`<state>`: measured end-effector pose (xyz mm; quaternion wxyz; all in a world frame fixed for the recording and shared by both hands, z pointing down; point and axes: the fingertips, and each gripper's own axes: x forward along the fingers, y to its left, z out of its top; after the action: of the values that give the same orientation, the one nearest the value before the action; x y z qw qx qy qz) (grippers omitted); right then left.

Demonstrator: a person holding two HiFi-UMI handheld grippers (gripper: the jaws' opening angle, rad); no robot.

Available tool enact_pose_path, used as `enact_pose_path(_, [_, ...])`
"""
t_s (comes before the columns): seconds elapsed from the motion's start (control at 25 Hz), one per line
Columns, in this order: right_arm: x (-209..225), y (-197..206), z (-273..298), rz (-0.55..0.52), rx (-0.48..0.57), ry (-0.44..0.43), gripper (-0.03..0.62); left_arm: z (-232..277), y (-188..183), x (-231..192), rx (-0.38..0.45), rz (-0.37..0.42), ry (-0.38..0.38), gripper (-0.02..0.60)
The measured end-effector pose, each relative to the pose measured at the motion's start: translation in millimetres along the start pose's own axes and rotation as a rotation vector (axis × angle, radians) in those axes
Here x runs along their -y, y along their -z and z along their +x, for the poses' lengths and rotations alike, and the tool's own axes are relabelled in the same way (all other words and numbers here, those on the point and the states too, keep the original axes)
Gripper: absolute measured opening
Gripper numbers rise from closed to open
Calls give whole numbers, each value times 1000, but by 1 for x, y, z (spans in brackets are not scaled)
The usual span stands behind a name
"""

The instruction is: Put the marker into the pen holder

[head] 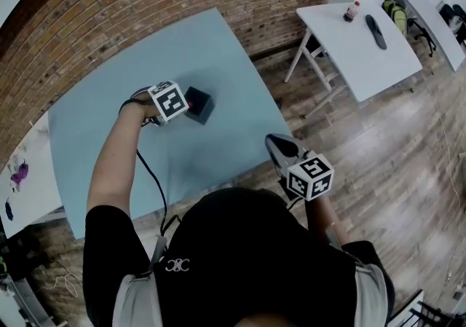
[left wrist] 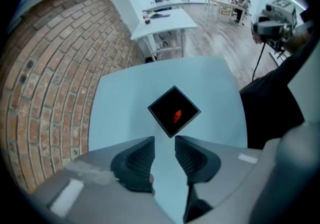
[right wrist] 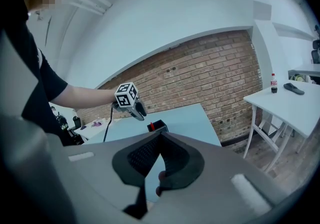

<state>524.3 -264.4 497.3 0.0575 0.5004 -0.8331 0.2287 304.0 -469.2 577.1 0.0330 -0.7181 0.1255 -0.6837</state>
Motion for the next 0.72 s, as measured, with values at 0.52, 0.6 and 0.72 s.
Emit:
enact_pose_path(0.52, [-22, -35, 35, -20, 90, -79, 5, -89, 50, 64, 820, -599, -47, 6])
enact_pose_path(0.6, [-30, -43, 38, -10, 116, -102, 5, -102, 55, 90, 906, -665, -40, 6])
enact_pose_path(0.72, [-45, -49, 43, -7, 131, -160, 5, -116, 58, 121, 991, -712, -42, 6])
